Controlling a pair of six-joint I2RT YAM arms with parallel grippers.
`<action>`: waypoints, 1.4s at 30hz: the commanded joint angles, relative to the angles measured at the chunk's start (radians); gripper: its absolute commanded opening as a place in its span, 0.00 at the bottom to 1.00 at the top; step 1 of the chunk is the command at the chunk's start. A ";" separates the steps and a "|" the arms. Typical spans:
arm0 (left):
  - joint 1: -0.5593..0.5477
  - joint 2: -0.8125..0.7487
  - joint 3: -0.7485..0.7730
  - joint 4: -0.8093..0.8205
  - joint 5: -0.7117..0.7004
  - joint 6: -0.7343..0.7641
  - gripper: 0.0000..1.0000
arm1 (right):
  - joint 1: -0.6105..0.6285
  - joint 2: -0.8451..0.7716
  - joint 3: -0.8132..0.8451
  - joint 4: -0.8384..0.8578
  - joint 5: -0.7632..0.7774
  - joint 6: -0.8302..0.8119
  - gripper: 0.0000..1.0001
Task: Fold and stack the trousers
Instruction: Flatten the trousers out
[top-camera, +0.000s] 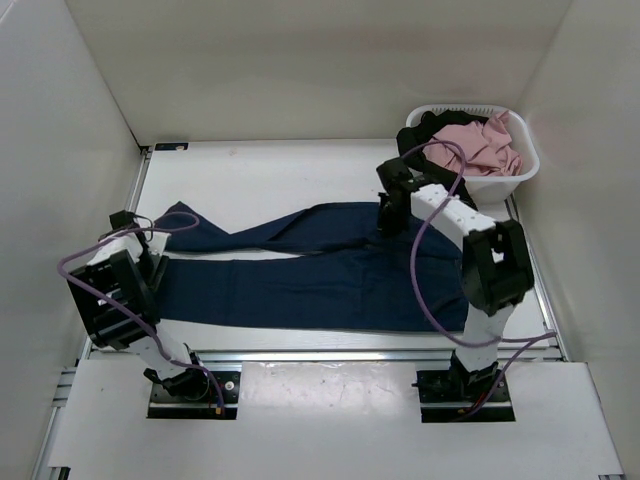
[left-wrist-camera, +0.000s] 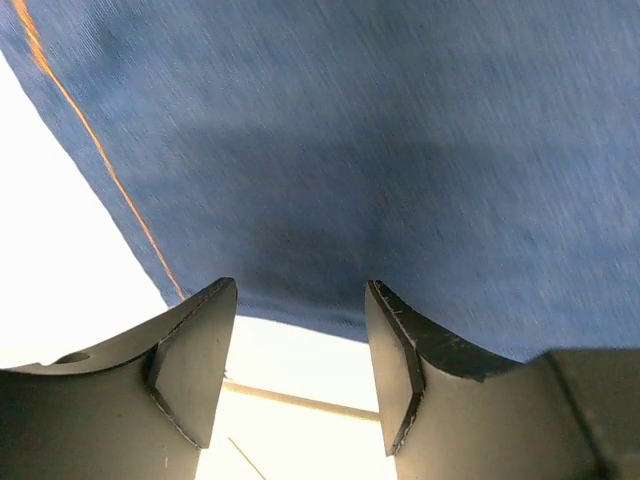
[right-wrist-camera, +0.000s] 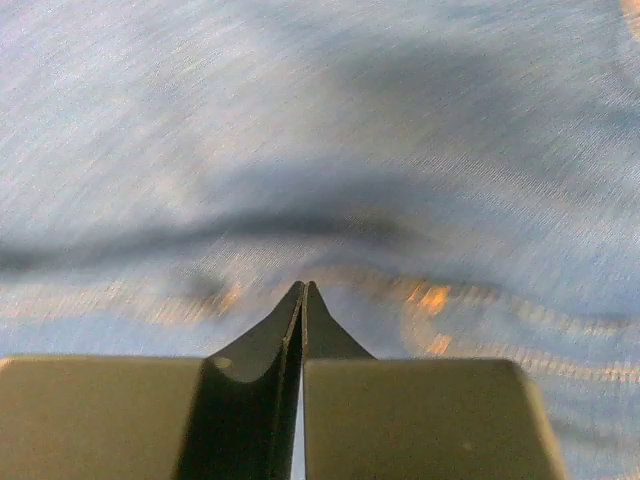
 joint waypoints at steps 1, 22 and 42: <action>0.000 -0.092 -0.045 -0.027 0.026 -0.003 0.66 | 0.143 -0.181 -0.035 0.001 0.044 -0.087 0.00; 0.161 -0.138 -0.218 -0.030 -0.046 0.018 0.68 | -0.039 -0.532 -0.883 -0.011 0.015 0.353 0.05; -0.134 -0.030 0.374 -0.208 0.138 -0.058 0.86 | -0.222 -0.560 -0.334 -0.194 0.020 0.145 0.58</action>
